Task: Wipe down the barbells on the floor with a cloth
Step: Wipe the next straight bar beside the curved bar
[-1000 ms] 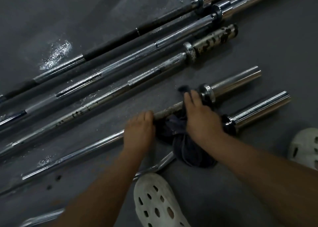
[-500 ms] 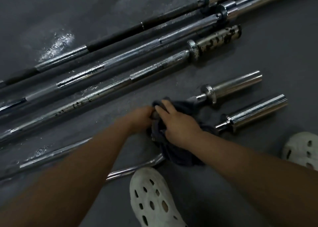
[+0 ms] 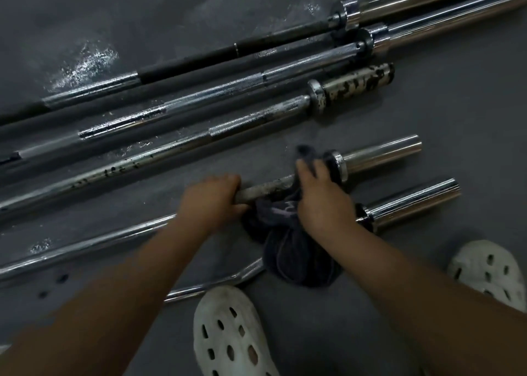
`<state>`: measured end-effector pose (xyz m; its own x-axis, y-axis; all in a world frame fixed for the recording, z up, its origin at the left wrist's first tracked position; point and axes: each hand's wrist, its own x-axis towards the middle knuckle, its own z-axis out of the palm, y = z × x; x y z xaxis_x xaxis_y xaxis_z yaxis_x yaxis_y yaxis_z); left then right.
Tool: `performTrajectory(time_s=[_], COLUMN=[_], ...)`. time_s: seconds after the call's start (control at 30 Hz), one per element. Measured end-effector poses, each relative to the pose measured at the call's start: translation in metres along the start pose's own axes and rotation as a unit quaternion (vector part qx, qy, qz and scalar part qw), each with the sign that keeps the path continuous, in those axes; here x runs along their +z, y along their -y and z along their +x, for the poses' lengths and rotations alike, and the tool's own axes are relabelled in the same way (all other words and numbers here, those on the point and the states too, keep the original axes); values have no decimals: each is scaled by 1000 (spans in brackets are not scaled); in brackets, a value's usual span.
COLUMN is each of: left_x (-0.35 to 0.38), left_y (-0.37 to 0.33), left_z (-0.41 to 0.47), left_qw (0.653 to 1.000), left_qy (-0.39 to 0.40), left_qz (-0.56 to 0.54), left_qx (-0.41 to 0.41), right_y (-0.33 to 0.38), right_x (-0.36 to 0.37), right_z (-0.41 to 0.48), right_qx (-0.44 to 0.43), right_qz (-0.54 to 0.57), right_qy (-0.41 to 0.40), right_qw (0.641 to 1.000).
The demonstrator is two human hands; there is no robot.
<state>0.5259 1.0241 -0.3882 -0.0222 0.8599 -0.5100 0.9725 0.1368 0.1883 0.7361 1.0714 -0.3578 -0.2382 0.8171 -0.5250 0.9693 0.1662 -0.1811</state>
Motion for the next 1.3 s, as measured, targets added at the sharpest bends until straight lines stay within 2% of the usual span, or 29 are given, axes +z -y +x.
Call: performTrajectory(time_s=[0.03, 0.1, 0.17, 0.2, 0.23, 0.27, 0.37, 0.43, 0.5, 0.63, 0.67, 0.73, 0.8, 0.87, 1.0, 1.13, 1.2, 1.3], left_x=[11, 22, 10, 2, -1, -6, 4, 17, 13, -2, -6, -11, -11, -7, 2, 5, 6, 3], left_y=[-4, -8, -2, 4, 10, 14, 18, 13, 12, 21, 24, 27, 29, 27, 17, -5, -21, -36], left_z=[-13, -20, -7, 0, 4, 3, -18, -30, -25, -5, 1, 7, 6, 4, 8, 17, 22, 23], left_qw=[998, 994, 999, 998, 997, 998, 999, 997, 997, 994, 990, 980, 979, 985, 989, 993, 994, 992], left_qy=[-62, -93, -13, 45, 65, 49, -37, -57, -33, 90, 119, 156, 153, 127, 105, 66, 40, 16], left_qz=[29, 47, 3, -10, -14, -21, -2, 36, 44, -28, -61, -121, -134, -113, -101, -97, -101, -120], left_qx=[2, 18, 40, 42, 37, 27, -24, -41, -53, -48, -43, -32, -28, -27, -34, -23, -15, 23], right_y=[-2, 15, 41, 48, 48, 41, 1, -2, 22, 57, 49, 19, -4, -1, 45, 34, 9, -31], right_x=[4, 13, 20, 19, 15, 10, 5, 11, 23, 27, 21, 8, 4, 8, 31, 32, 25, 2], right_z=[-5, -14, -15, -12, -7, -1, 3, -8, -16, -6, 0, 7, 7, -1, -13, -6, -3, 4], right_qx=[26, -9, -119, -166, -184, -163, -4, 41, 10, -149, -158, -104, -9, 23, -132, -134, -99, 25], right_qz=[-24, -22, 16, 27, 33, 38, 47, 15, 8, 6, -3, 2, 17, 15, 12, 13, 24, 83], right_qy=[-15, 9, 80, 98, 94, 79, 6, -24, -16, 49, 56, 48, 6, -14, 21, -10, -19, -58], right_qw=[999, 1000, 990, 981, 978, 983, 999, 999, 1000, 988, 986, 993, 1000, 1000, 991, 991, 995, 995])
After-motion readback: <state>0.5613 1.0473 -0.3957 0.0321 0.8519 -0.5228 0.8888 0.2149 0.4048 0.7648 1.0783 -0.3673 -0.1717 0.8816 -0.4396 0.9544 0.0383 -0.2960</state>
